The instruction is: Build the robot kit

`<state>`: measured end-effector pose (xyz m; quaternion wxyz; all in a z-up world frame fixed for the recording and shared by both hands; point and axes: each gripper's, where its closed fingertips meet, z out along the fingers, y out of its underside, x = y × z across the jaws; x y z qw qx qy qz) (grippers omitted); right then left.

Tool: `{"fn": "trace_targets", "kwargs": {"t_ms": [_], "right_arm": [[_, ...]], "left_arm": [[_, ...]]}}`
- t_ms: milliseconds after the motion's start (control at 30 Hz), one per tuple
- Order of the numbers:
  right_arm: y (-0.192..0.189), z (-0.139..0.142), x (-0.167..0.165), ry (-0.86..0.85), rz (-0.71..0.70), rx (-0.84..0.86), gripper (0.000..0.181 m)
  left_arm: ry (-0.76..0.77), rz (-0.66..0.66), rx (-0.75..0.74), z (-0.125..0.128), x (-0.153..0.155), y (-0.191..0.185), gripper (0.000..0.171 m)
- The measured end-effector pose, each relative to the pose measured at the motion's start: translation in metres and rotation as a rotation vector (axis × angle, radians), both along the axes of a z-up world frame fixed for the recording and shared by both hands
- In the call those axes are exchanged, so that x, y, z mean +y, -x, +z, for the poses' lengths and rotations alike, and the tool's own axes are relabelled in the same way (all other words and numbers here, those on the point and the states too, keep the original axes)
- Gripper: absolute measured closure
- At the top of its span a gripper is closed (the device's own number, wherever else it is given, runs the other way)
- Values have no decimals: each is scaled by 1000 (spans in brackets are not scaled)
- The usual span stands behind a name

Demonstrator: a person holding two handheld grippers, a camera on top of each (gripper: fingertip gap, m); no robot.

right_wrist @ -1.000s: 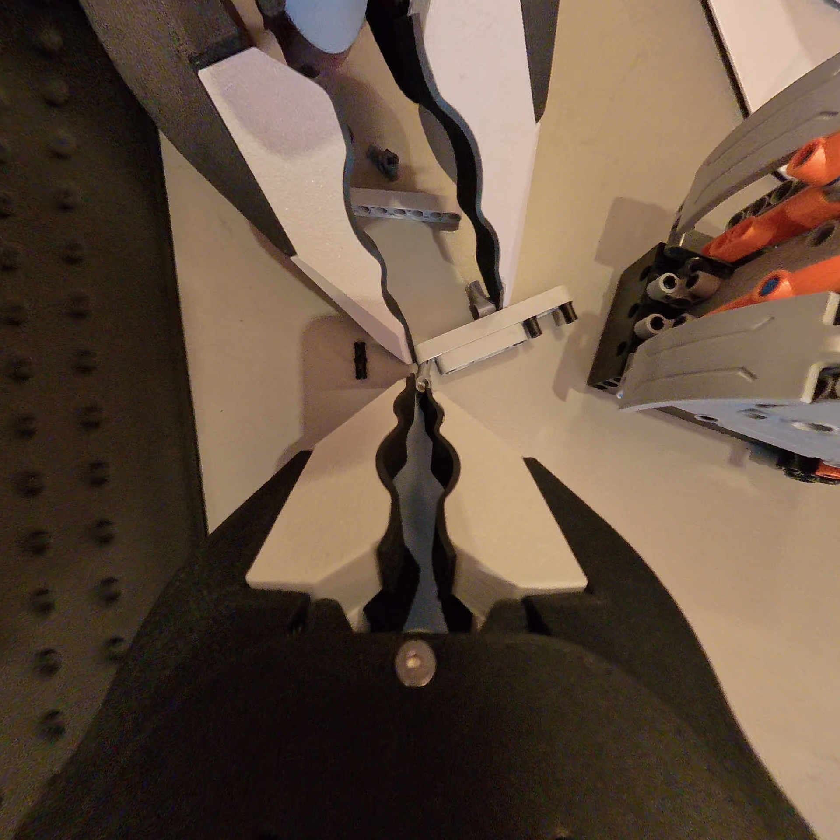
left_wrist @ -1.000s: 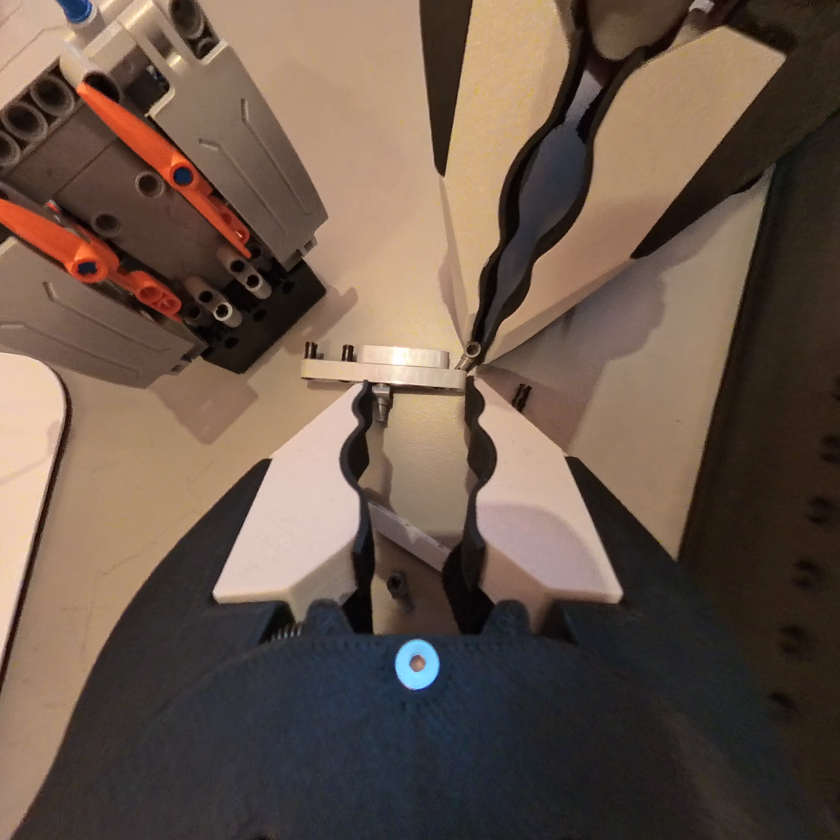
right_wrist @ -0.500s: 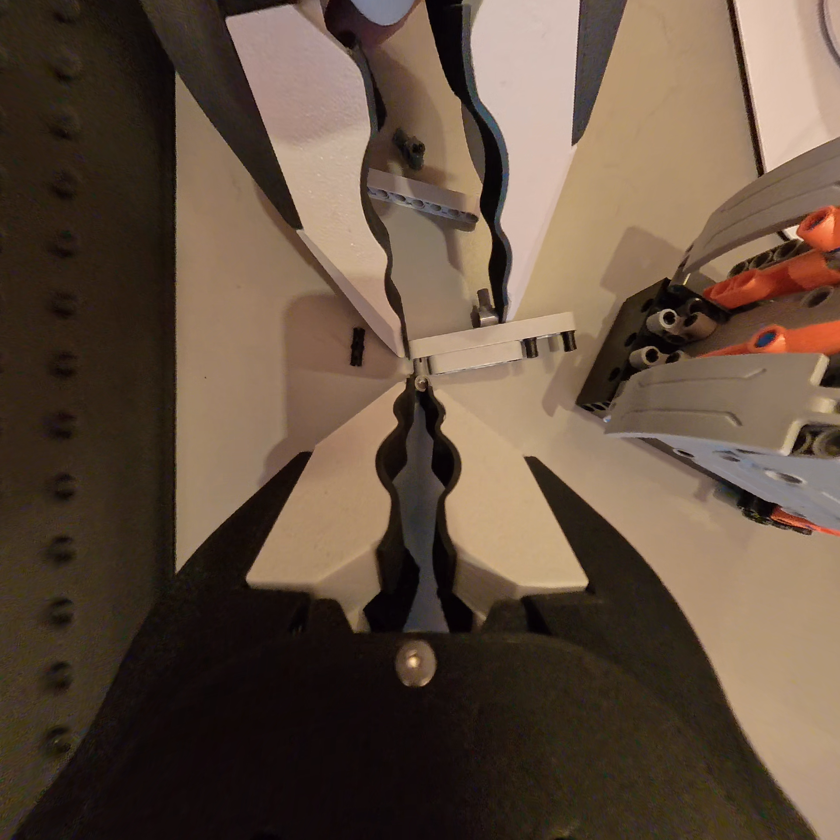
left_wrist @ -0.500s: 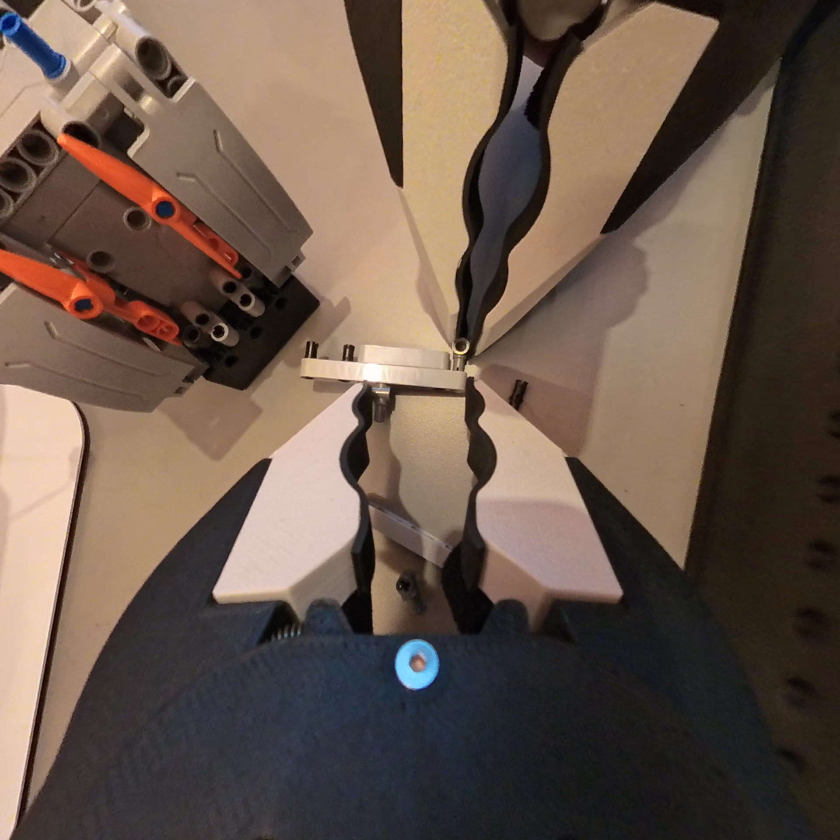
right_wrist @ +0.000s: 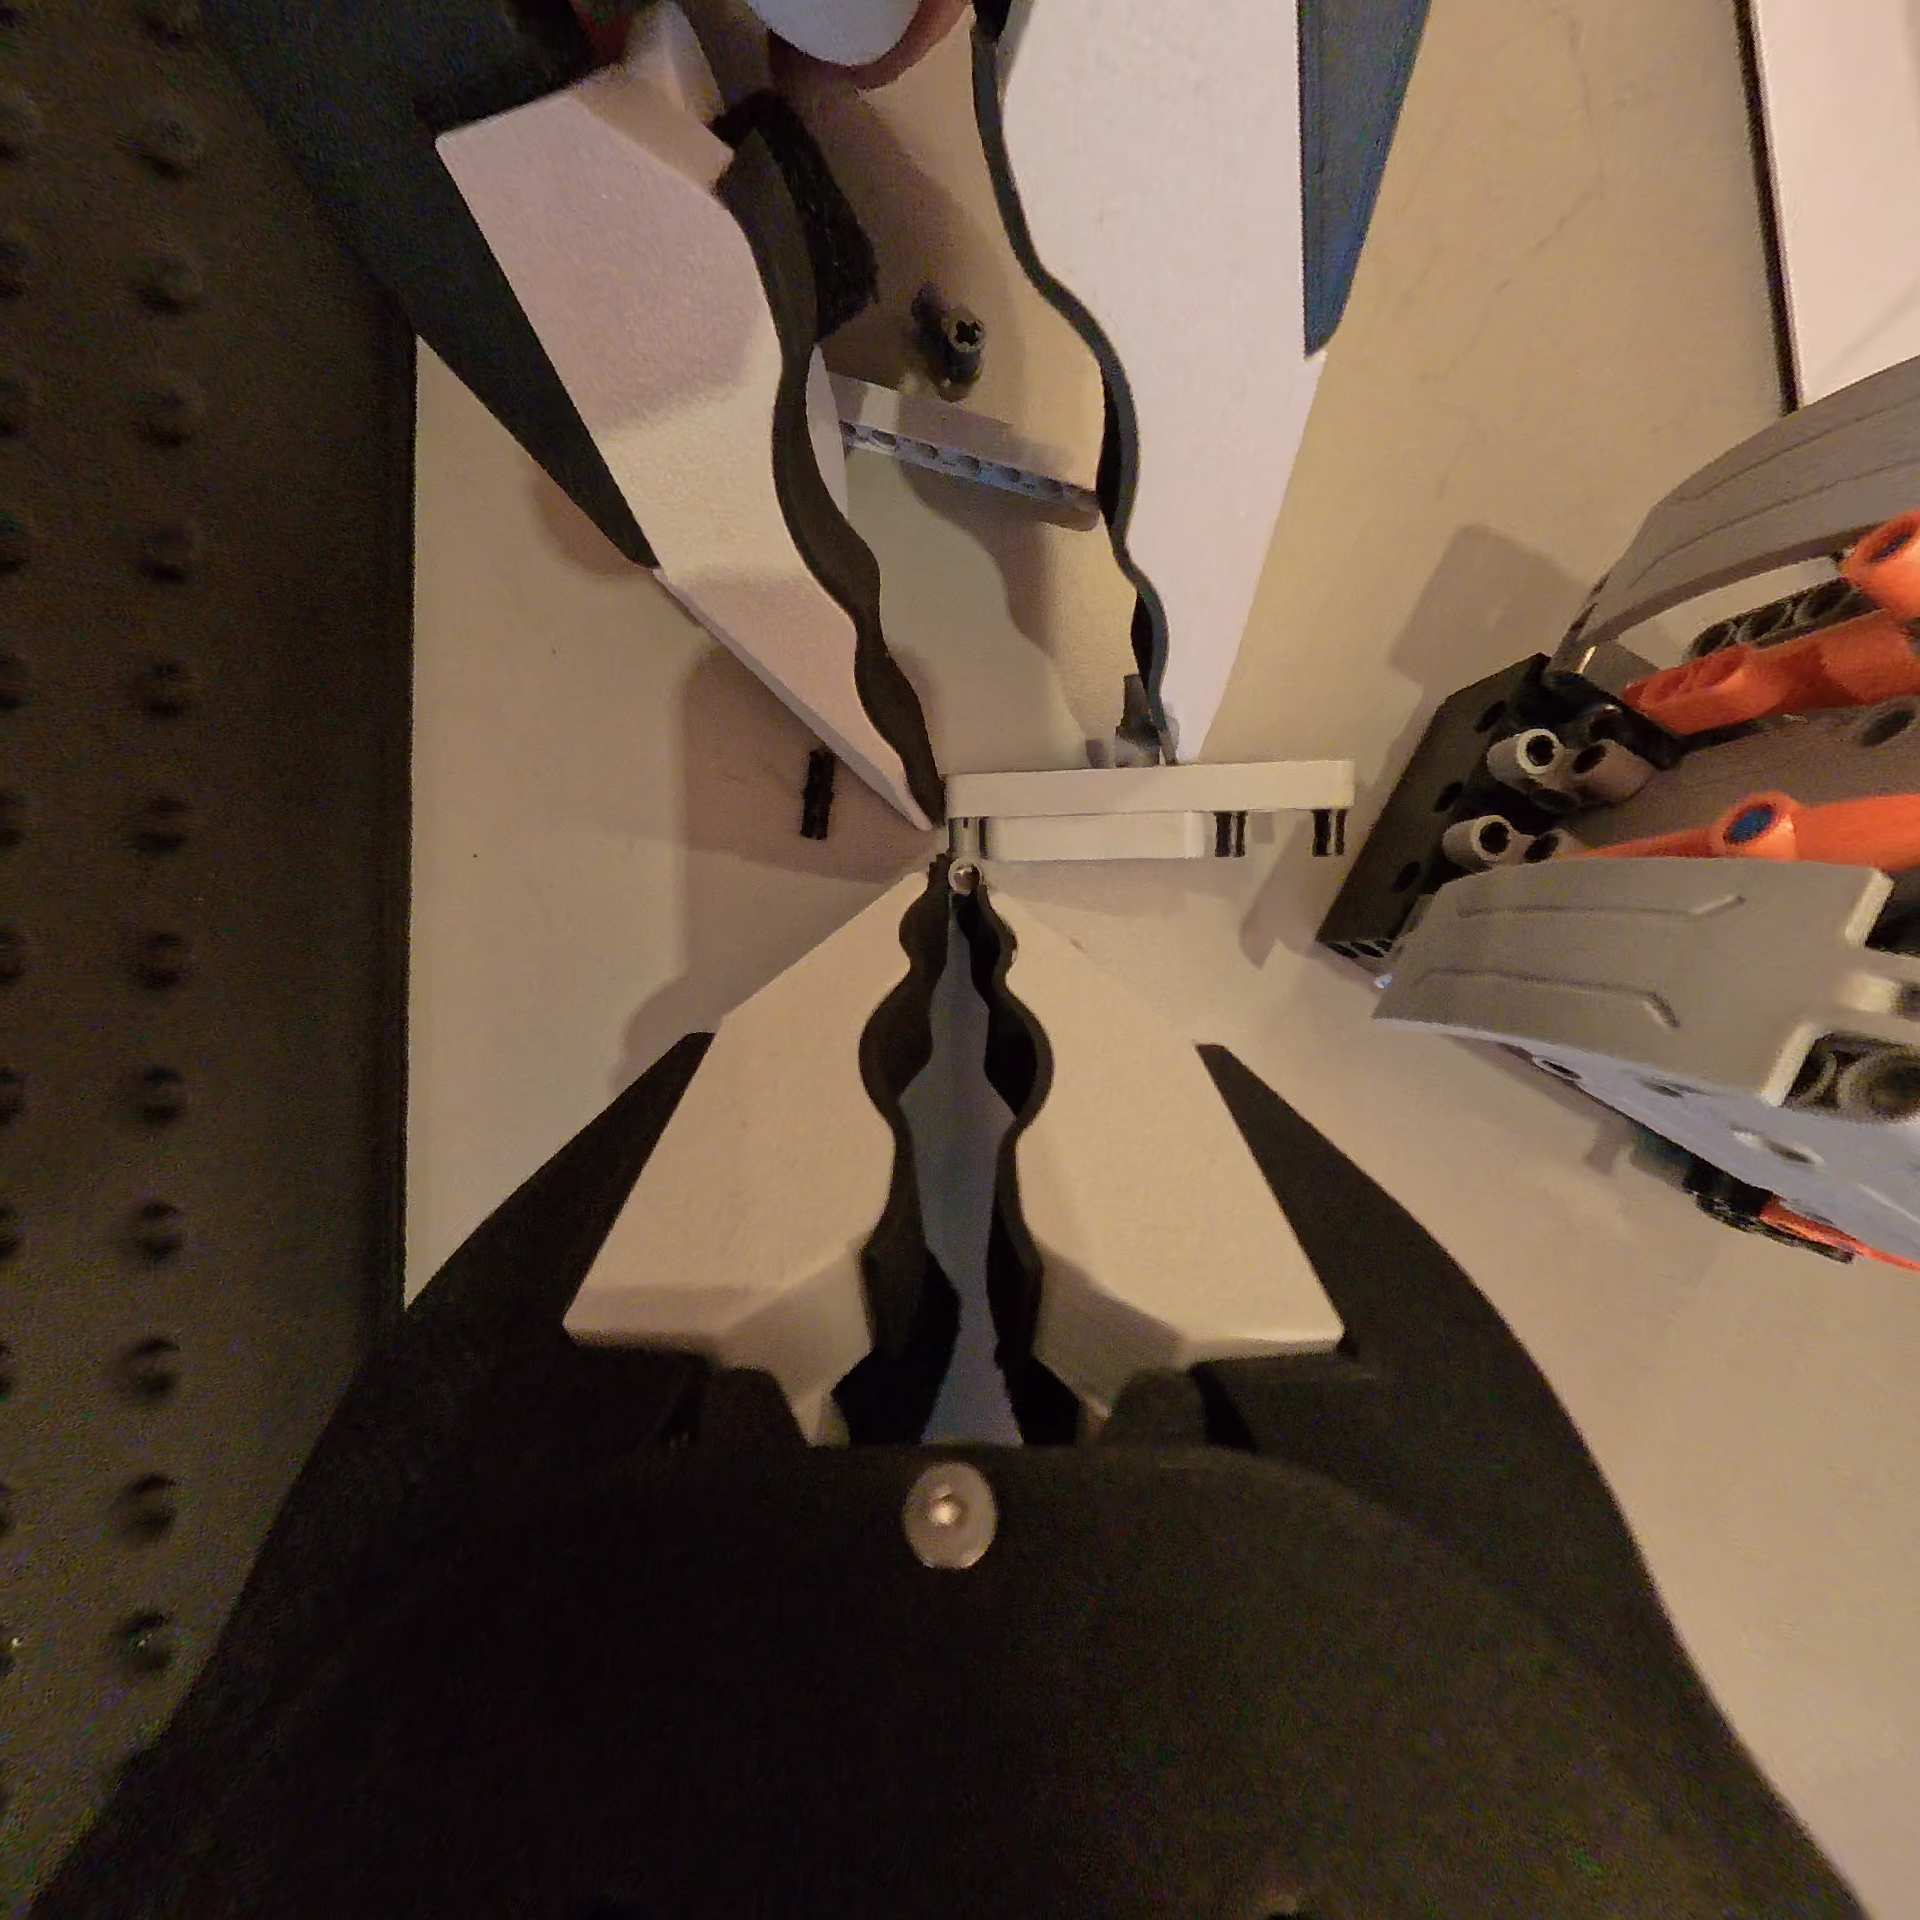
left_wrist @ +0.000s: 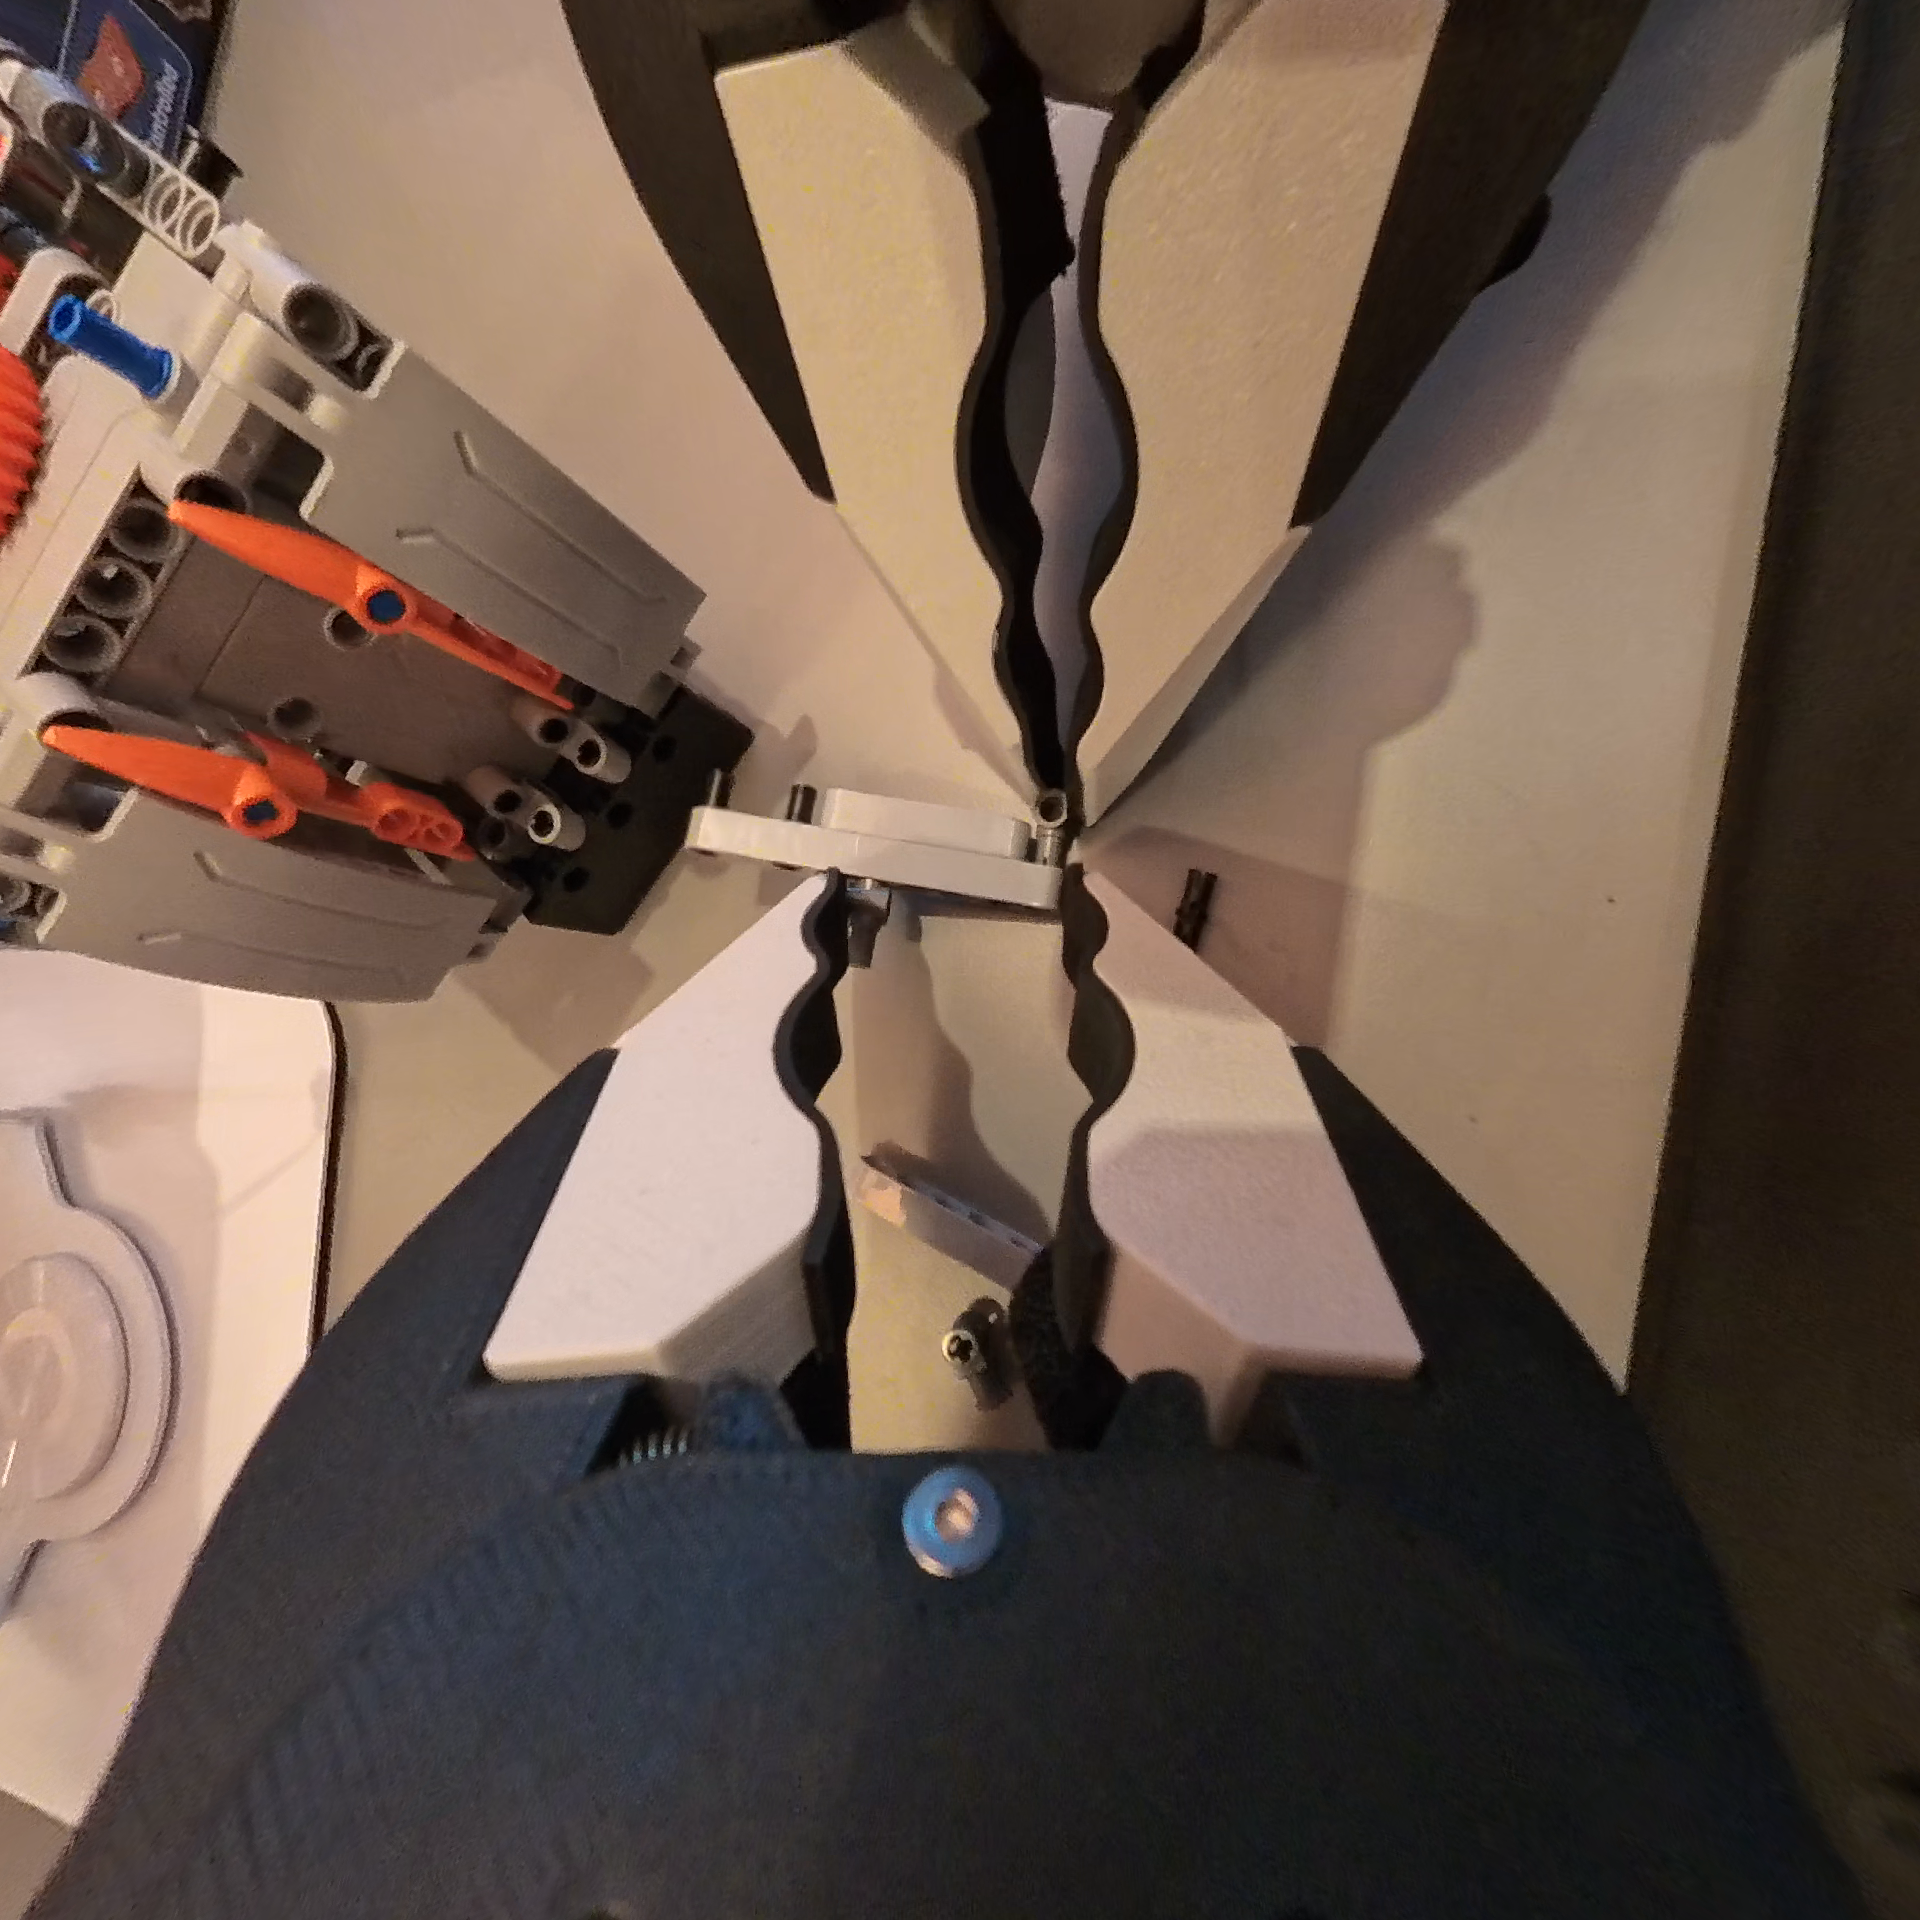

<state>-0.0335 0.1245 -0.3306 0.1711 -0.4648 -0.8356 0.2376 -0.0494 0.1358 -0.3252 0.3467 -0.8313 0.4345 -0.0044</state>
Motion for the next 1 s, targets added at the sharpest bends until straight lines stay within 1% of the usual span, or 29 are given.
{"fn": "trace_targets", "kwargs": {"t_ms": [100,367,533,633,733,833,900,1000], "right_arm": [[1,0,-1,-18,7,-1,181],[1,0,-4,38,9,21,181],[-1,1,-2,42,7,28,181],[-1,4,0,53,4,44,181],[-3,4,-1,58,18,40,181],[-4,7,5,59,15,56,178],[-1,11,5,67,39,86,175],[1,7,4,53,82,92,169]], "left_arm": [[-5,-4,1,0,1,-1,133],[18,6,-25,-1,1,0,132],[89,21,-100,-3,-3,2,131],[149,5,-180,-1,-9,-2,131],[164,12,-191,-1,-9,1,130],[166,13,-184,-2,-9,2,129],[164,6,-181,-2,-9,2,129],[176,2,-179,-1,-11,3,129]]}}
